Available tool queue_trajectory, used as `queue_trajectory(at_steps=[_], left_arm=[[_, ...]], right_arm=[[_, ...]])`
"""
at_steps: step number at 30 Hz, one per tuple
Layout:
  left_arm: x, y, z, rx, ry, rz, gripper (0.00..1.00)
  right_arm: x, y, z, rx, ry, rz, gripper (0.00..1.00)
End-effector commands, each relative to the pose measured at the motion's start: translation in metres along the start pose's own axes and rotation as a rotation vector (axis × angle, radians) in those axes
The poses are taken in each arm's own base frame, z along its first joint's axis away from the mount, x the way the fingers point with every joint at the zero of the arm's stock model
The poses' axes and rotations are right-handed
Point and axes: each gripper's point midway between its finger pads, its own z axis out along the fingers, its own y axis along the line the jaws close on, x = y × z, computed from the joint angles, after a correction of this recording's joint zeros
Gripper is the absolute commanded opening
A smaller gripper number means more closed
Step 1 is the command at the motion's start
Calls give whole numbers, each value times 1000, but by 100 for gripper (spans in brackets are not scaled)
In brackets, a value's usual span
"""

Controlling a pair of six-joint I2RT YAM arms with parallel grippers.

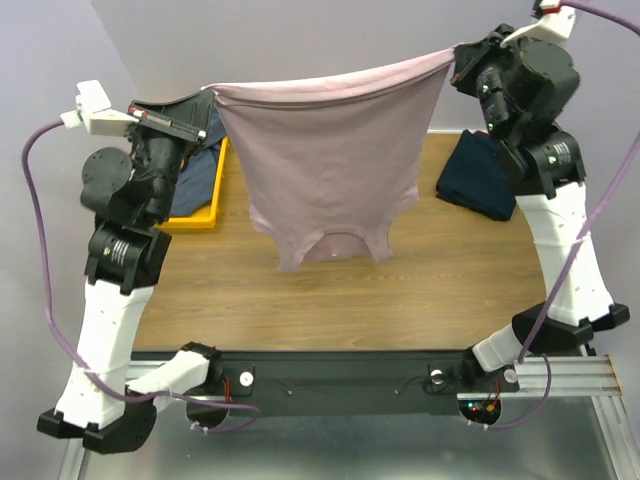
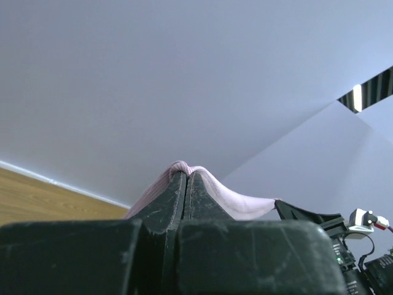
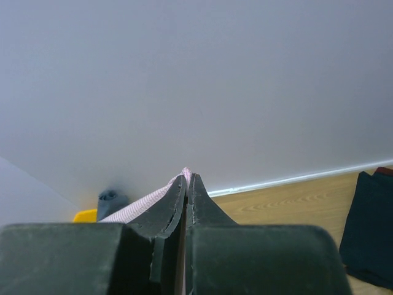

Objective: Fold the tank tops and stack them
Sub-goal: Flatten the tank top out

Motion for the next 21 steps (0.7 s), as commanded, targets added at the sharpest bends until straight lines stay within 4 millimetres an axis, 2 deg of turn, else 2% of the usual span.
queue_trajectory(at_steps=[1,2,3,4,5,6,7,8,9,10,11,12,13,14,15,16,17,19,21], left_arm=[[3,30,38,-53,-34,-4,0],[2,32,49,-41,-37,-22,0],[11,51,68,-55,-1,-22,0],[16,56,79,-41,21,-32,0],[16,53,90,7,18,-43,0],[35,70,110,8,83,-54,0],[39,76,122,15,102,-58,0],[46,78,145,51,143,-54,0],[48,78,157,68,165,-52,0],[48,74,167,97,178,-48,0],[30,42,175,180,155,-38,0],[29,38,183,199,166,-37,0],[23,20,196,268,171,-20,0],[20,12,200,292,176,-11,0],[30,26,213,279,212,-12,0],[22,15,214,310,202,-3,0],[5,-11,206,374,169,10,0],[-7,-7,206,385,158,17,0],[-19,-18,193,428,145,24,0]], right_arm=[[19,-1,26,20,20,-38,0],[32,-2,44,28,37,-50,0],[37,-1,53,23,45,-52,0],[43,-13,68,43,51,-55,0],[62,-19,89,52,81,-47,0],[56,-15,99,12,70,-25,0],[57,-17,110,-2,69,-10,0],[78,-32,135,-3,106,12,0],[80,-35,144,-9,103,23,0],[58,-30,147,-37,47,40,0],[57,-36,157,-45,31,52,0],[56,-34,162,-67,19,59,1],[52,-34,169,-79,-14,62,0],[50,-35,172,-84,-28,61,0],[46,-36,173,-84,-47,62,0],[36,-36,171,-87,-71,66,0],[26,-40,170,-78,-100,68,0],[7,-40,162,-78,-140,69,0],[-6,-45,158,-77,-173,67,0]])
